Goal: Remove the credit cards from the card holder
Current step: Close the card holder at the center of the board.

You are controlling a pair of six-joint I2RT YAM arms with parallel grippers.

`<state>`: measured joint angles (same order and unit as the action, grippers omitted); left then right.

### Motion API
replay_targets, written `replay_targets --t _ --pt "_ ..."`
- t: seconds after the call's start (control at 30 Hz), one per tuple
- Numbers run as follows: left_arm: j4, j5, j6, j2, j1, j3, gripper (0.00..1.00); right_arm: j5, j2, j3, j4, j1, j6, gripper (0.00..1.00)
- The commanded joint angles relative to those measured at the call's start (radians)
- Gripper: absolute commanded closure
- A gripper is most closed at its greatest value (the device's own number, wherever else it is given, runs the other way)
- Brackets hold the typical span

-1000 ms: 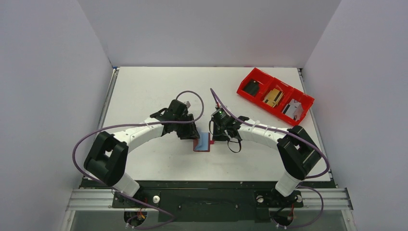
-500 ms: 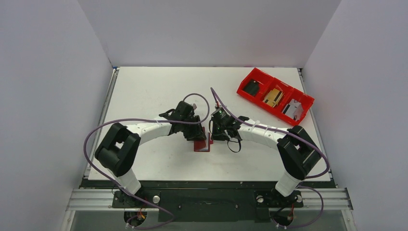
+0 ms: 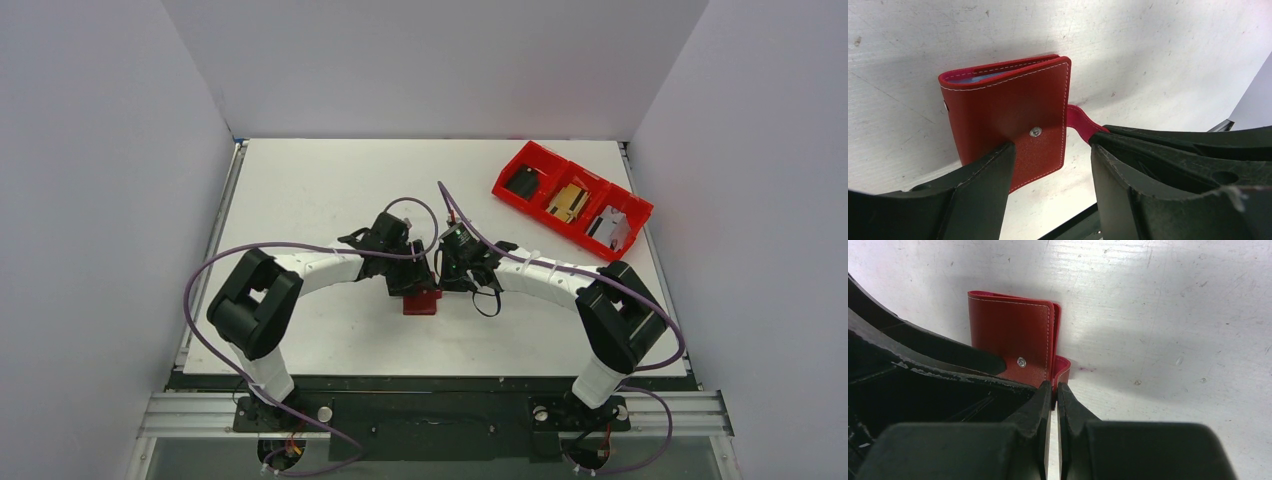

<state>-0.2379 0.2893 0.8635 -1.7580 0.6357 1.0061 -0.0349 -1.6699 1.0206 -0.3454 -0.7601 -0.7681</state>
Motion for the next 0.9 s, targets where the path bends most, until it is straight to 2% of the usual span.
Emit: replay_targets --t 0.0,0.37,0.43,0.63,0.87 --pt "-0.005 -0.06 0.01 -0.036 0.006 0.013 0.44 -0.004 0.015 -0.006 0.044 -0.003 -0.005 1.0" --pt "-0.09 -0.086 -0.041 0.056 0.0 0.095 0.4 -0.025 0.008 0.035 0.046 0.006 -0.011 1.0" --pt "-0.114 -0.1 -0.052 0.073 -0.002 0.112 0.39 -0.027 0.005 0.04 0.044 0.006 -0.011 0.97" --pt "-0.168 -0.119 -0.079 0.125 -0.028 0.13 0.38 -0.029 0.012 0.043 0.046 0.013 -0.021 0.76" --pt "-0.201 -0.13 -0.12 0.174 -0.086 0.116 0.38 -0.033 0.031 0.059 0.046 0.023 -0.029 0.67"
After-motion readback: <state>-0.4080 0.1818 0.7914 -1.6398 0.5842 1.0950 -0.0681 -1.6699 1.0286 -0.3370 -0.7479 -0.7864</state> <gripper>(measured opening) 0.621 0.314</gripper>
